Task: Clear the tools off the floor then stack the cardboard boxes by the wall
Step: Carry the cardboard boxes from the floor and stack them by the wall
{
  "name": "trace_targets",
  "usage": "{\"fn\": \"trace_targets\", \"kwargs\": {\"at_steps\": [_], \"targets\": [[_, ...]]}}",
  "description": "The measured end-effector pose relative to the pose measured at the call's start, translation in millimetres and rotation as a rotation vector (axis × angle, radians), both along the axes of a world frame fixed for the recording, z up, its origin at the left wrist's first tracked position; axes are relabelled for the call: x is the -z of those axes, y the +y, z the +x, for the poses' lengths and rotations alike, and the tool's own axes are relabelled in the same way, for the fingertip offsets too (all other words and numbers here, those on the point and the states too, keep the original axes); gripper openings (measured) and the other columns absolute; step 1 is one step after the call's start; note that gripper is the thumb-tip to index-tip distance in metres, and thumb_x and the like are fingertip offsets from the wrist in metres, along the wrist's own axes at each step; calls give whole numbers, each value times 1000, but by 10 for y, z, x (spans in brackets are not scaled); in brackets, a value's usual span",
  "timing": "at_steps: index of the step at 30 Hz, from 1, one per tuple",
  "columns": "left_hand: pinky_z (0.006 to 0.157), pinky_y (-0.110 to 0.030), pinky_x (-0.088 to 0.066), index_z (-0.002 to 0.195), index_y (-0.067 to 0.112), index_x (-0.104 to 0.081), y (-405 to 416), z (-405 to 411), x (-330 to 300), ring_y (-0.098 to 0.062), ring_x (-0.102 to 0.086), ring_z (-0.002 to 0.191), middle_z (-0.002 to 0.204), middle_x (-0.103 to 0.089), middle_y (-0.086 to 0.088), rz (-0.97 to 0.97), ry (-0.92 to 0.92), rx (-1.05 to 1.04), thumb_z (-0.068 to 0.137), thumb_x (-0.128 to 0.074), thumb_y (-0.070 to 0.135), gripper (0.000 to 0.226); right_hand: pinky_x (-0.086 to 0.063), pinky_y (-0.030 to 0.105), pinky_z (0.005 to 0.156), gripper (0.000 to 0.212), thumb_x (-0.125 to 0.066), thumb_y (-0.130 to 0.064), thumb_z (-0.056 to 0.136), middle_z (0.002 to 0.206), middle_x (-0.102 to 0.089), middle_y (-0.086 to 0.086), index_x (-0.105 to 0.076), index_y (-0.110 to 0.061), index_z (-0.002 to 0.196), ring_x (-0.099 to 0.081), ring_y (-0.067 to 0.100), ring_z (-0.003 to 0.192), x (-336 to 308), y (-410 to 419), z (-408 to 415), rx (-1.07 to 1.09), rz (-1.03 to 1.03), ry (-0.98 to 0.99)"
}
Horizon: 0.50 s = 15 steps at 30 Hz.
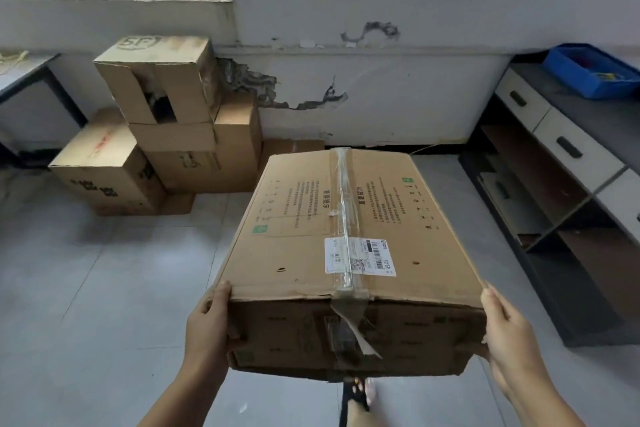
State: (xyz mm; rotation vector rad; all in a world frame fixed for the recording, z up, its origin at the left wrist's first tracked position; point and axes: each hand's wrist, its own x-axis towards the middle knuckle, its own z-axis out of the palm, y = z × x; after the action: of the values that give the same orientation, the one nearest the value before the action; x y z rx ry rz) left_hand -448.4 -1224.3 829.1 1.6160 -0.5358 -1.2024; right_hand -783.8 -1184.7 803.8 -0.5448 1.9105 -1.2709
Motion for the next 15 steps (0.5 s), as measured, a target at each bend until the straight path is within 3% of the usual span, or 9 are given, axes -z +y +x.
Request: {"fn": "trace_targets", "kwargs": {"at_steps": [4,10,15], "targets": [[88,-55,-50,110,17,-57,-781,-91,177,-16,-51,90,95,-56,9,30,-27,6,98,-46,34,23,-49,55,92,45,-36,-48,97,125,-59,1,-50,-26,134,-55,26,113,228,-814,-174,-38,51,17],[87,-58,-50,101,18,-57,-2018,-257,313,-29,-51,100,94,-55,1,116,-49,-56,96,-48,38,22,-41,54,101,46,-38,-47,97,133,-55,1,-47,-24,136,-50,27,121,377,-2281,-428,-85,93,1],[89,-57,-49,105,17,-56,-2987,-309,329,-27,-48,98,91,-53,3,165,-25,-105,96,-48,35,21,-44,56,98,45,-37,-45,98,133,-54,2,-46,-24,137,-50,27,121,363,-3399,-471,-119,124,-8]]}}
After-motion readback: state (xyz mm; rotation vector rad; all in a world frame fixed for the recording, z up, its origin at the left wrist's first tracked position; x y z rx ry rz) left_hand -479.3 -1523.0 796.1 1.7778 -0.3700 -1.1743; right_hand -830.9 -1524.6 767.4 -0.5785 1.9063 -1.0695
